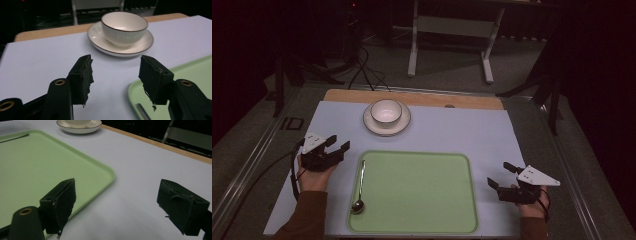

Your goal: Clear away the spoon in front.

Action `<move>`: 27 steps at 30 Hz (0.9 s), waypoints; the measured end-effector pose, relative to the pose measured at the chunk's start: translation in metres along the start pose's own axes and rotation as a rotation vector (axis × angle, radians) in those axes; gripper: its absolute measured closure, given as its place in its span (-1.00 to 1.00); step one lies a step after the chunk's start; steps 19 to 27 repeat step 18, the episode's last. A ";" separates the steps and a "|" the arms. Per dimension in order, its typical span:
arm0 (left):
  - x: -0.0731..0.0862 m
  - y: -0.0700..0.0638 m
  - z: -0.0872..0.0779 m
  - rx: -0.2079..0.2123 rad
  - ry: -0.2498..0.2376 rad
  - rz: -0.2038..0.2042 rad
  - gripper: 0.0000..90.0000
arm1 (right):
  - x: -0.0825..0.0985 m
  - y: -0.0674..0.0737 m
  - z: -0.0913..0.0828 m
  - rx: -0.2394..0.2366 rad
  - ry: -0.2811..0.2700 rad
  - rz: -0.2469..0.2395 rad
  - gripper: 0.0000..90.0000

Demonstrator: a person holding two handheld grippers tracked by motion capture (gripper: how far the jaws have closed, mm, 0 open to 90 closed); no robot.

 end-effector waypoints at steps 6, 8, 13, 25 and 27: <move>0.000 0.014 -0.007 -0.053 -0.035 -0.028 -0.02 | 0.000 -0.002 -0.002 0.007 -0.008 0.004 -0.66; 0.001 0.018 -0.008 -0.071 -0.036 -0.039 -0.02 | 0.000 -0.003 -0.003 0.012 -0.008 0.007 -0.66; 0.003 0.025 -0.009 -0.099 -0.043 -0.062 -0.03 | 0.001 -0.005 -0.004 0.022 -0.009 0.015 -0.66; 0.005 0.029 -0.008 -0.114 -0.040 -0.067 -0.03 | 0.000 -0.008 -0.005 0.030 -0.017 0.019 -0.66; 0.005 0.029 -0.008 -0.114 -0.040 -0.067 -0.03 | 0.000 -0.008 -0.005 0.030 -0.017 0.019 -0.66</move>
Point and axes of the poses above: each handheld gripper's, and its own axes: z roughly forward along the jaws, x roughly out of its underside, y roughly to its left, the point moved 8 cm from there along z, roughly forward along the jaws, and after that the axes turned 12 degrees about -x, right-handed, at the moved point
